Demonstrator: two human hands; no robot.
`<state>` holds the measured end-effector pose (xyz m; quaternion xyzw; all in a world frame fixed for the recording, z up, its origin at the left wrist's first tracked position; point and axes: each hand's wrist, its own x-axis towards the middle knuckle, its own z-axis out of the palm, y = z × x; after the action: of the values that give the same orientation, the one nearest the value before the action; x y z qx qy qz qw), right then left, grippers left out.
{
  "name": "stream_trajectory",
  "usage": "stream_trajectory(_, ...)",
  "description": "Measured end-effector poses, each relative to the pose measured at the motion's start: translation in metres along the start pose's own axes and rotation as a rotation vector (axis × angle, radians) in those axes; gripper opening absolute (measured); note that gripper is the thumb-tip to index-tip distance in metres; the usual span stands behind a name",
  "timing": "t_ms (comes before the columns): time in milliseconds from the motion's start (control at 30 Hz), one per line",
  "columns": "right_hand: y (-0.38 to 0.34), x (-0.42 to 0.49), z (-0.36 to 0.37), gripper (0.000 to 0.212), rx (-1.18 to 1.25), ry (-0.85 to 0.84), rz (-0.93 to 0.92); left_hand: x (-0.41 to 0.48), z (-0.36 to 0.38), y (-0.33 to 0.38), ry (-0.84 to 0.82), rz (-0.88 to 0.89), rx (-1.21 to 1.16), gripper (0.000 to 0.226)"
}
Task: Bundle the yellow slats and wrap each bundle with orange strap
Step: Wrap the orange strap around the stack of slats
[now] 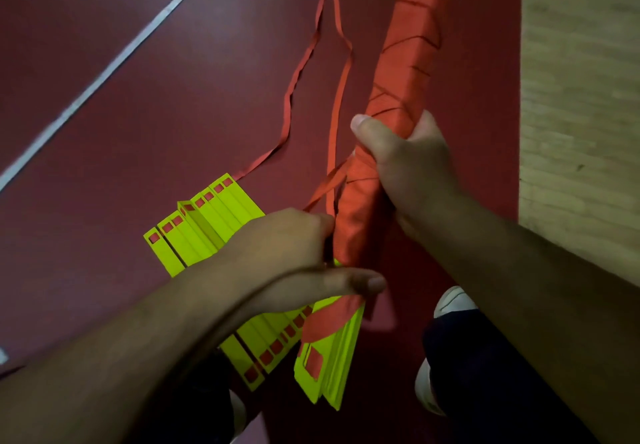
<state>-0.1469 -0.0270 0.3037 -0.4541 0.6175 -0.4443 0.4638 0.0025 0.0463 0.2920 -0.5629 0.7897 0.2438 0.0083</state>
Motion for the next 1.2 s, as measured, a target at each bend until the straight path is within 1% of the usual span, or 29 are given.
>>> stream_trajectory(33, 0.0, 0.0, 0.0, 0.044, -0.019, -0.007, -0.009, 0.0, 0.0, 0.002, 0.015, 0.008, -0.029, 0.08)
stream_trajectory(67, -0.001, -0.001, -0.001, 0.043, 0.022, -0.041, -0.009, 0.0, -0.002, 0.002, 0.024, 0.029, -0.096, 0.069)
stream_trajectory(100, -0.003, -0.001, -0.003, 0.038, 0.108, -0.094, -0.008, 0.0, -0.004, 0.002, 0.02, 0.062, -0.207, 0.058)
stream_trajectory(133, -0.007, -0.001, -0.006, 0.032, 0.234, -0.176, 0.002, 0.0, -0.006, 0.0, -0.006, 0.108, -0.346, 0.049)
stream_trajectory(167, -0.01, -0.001, -0.009, 0.033, 0.375, -0.284, 0.025, -0.001, -0.008, -0.001, -0.054, 0.16, -0.498, 0.044)
stream_trajectory(233, -0.018, -0.003, -0.017, 0.043, 0.575, -0.53, 0.117, -0.005, -0.011, 0.0, -0.157, 0.247, -0.764, 0.027)
stream_trajectory(267, -0.022, -0.005, -0.02, 0.042, 0.632, -0.622, 0.163, -0.007, -0.011, 0.001, -0.195, 0.279, -0.838, 0.019)
stream_trajectory(300, -0.023, -0.005, -0.02, 0.037, 0.672, -0.677, 0.195, -0.007, -0.011, 0.002, -0.215, 0.282, -0.865, 0.02)
stream_trajectory(367, -0.027, -0.008, -0.02, 0.025, 0.665, -0.657, 0.201, -0.005, -0.01, 0.0, -0.217, 0.254, -0.806, 0.032)
stream_trajectory(467, -0.028, -0.011, -0.016, 0.014, 0.549, -0.538, 0.185, -0.001, -0.014, -0.006, -0.183, 0.212, -0.584, 0.05)
stream_trajectory(533, -0.023, -0.009, -0.011, 0.016, 0.441, -0.392, 0.171, -0.001, -0.015, -0.01, -0.103, 0.156, -0.406, 0.058)
stream_trajectory(600, -0.017, -0.007, -0.007, 0.017, 0.292, -0.204, 0.097, -0.001, -0.013, -0.011, -0.014, 0.108, -0.246, 0.062)
stream_trajectory(667, -0.01, -0.004, -0.005, 0.021, 0.085, -0.024, -0.019, 0.0, -0.007, -0.007, 0.016, 0.071, -0.148, 0.071)
stream_trajectory(700, -0.007, -0.002, -0.004, 0.023, 0.017, 0.031, -0.06, 0.001, -0.004, -0.004, 0.034, 0.054, -0.12, 0.072)
stream_trajectory(733, -0.007, -0.002, -0.004, 0.026, -0.013, 0.053, -0.069, 0.001, -0.002, -0.001, 0.058, 0.051, -0.115, 0.069)
stream_trajectory(767, -0.006, -0.001, -0.005, 0.029, -0.019, 0.053, -0.052, 0.001, -0.001, 0.001, 0.08, 0.07, -0.144, 0.062)
stream_trajectory(800, -0.008, -0.001, -0.007, 0.031, 0.005, 0.037, -0.024, 0.001, -0.001, 0.001, 0.09, 0.099, -0.221, 0.054)
stream_trajectory(833, -0.01, 0.0, -0.009, 0.031, 0.079, 0.0, 0.01, 0.001, -0.001, 0.0, 0.082, 0.129, -0.348, 0.048)
stream_trajectory(867, -0.014, 0.001, -0.011, 0.031, 0.211, -0.074, 0.051, 0.002, -0.003, 0.0, 0.045, 0.154, -0.513, 0.046)
stream_trajectory(933, -0.019, 0.0, -0.018, 0.034, 0.54, -0.34, 0.134, 0.0, -0.008, 0.001, -0.076, 0.218, -0.875, 0.044)
stream_trajectory(967, -0.021, -0.001, -0.022, 0.035, 0.67, -0.487, 0.171, -0.002, -0.01, 0.003, -0.12, 0.243, -0.996, 0.04)
stream_trajectory(1000, -0.023, -0.002, -0.025, 0.035, 0.757, -0.608, 0.203, -0.004, -0.011, 0.005, -0.145, 0.262, -1.054, 0.032)
stream_trajectory(1033, -0.023, -0.001, -0.027, 0.035, 0.797, -0.678, 0.226, -0.005, -0.013, 0.007, -0.155, 0.276, -1.06, 0.024)
stream_trajectory(1067, -0.024, -0.001, -0.028, 0.035, 0.798, -0.701, 0.24, -0.005, -0.013, 0.008, -0.152, 0.271, -1.029, 0.021)
stream_trajectory(1100, -0.023, 0.0, -0.027, 0.031, 0.775, -0.686, 0.251, -0.004, -0.013, 0.006, -0.134, 0.246, -0.962, 0.028)
stream_trajectory(1167, -0.022, 0.0, -0.024, 0.016, 0.718, -0.597, 0.261, 0.0, -0.01, 0.001, -0.098, 0.182, -0.752, 0.056)
stream_trajectory(1200, -0.022, 0.001, -0.021, 0.008, 0.687, -0.538, 0.264, 0.001, -0.01, -0.001, -0.083, 0.15, -0.651, 0.066)
